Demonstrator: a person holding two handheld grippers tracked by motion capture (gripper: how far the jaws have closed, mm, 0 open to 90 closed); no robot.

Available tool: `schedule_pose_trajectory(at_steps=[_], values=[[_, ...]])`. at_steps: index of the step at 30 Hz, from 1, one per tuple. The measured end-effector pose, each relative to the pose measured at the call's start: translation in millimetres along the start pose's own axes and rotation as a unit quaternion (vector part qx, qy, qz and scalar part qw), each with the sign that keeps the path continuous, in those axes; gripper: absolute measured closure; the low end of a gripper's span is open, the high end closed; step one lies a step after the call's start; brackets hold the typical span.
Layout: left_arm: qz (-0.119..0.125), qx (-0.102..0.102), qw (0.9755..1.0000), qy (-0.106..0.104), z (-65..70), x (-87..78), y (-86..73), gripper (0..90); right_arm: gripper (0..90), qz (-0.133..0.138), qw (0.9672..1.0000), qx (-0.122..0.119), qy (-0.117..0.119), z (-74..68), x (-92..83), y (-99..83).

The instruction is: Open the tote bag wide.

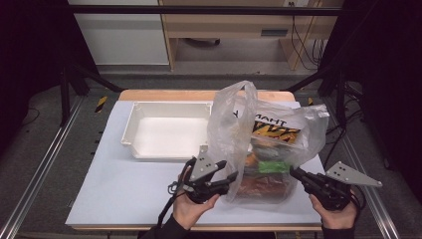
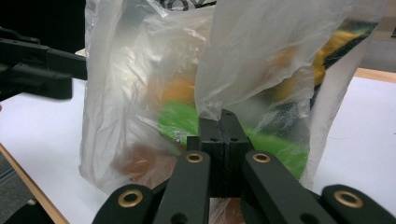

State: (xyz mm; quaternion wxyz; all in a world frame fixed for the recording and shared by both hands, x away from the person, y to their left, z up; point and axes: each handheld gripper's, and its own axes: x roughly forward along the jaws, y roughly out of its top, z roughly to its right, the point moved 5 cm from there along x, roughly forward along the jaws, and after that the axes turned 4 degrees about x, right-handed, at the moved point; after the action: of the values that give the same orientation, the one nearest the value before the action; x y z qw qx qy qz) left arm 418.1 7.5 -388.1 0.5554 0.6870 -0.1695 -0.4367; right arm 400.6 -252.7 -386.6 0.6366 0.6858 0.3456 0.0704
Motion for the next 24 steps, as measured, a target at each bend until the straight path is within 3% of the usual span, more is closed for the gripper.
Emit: schedule_pose_trajectory(at_steps=[2, 3, 4, 5, 7, 9, 10, 11, 15, 24], values=[[-0.003, 0.018, 0.9997, 0.018, 7.0, 6.9, 2.3, 36.3, 90.0, 0.000, 1.0000, 0.001, 0.000, -1.1, 0.6, -0.1], [-0.003, 0.018, 0.9997, 0.018, 7.0, 6.9, 2.3, 33.0, 90.0, 0.000, 1.0000, 0.001, 0.000, -1.1, 0.6, -0.1], [-0.013, 0.027, 0.9989, 0.036, 9.7, 15.1, 3.6, 32.3, 90.0, 0.002, 1.0000, -0.001, -0.002, -1.9, 0.9, 0.3], [-0.013, 0.027, 0.9989, 0.036, 9.7, 15.1, 3.6, 32.7, 90.0, 0.002, 1.0000, -0.001, -0.001, -2.4, 1.1, 0.4], [-0.042, 0.029, 0.9972, 0.054, 10.3, 29.6, 1.8, 38.7, 90.0, 0.001, 1.0000, -0.003, -0.001, -3.3, 1.1, 0.5], [-0.059, 0.026, 0.9958, 0.066, 6.7, 34.2, -1.7, 53.6, 90.0, 0.002, 1.0000, -0.003, 0.001, -3.8, 0.6, 0.7], [-0.059, 0.026, 0.9958, 0.066, 6.7, 34.2, -1.7, 61.9, 90.0, 0.001, 1.0000, -0.003, 0.001, -3.8, 0.0, 0.8], [-0.072, 0.005, 0.9959, 0.055, -0.2, 35.3, -7.2, 70.9, 90.0, 0.002, 1.0000, -0.002, 0.003, -3.7, -1.0, 0.9], [-0.074, -0.008, 0.9967, 0.034, -8.9, 28.8, -13.8, 90.0, 90.0, 0.002, 1.0000, 0.000, 0.004, -2.4, -3.8, -0.2], [-0.056, -0.018, 0.9982, 0.005, -24.5, -0.8, -26.9, 90.0, 90.0, -0.005, 0.9999, 0.011, 0.001, -0.8, -9.3, -8.7]])
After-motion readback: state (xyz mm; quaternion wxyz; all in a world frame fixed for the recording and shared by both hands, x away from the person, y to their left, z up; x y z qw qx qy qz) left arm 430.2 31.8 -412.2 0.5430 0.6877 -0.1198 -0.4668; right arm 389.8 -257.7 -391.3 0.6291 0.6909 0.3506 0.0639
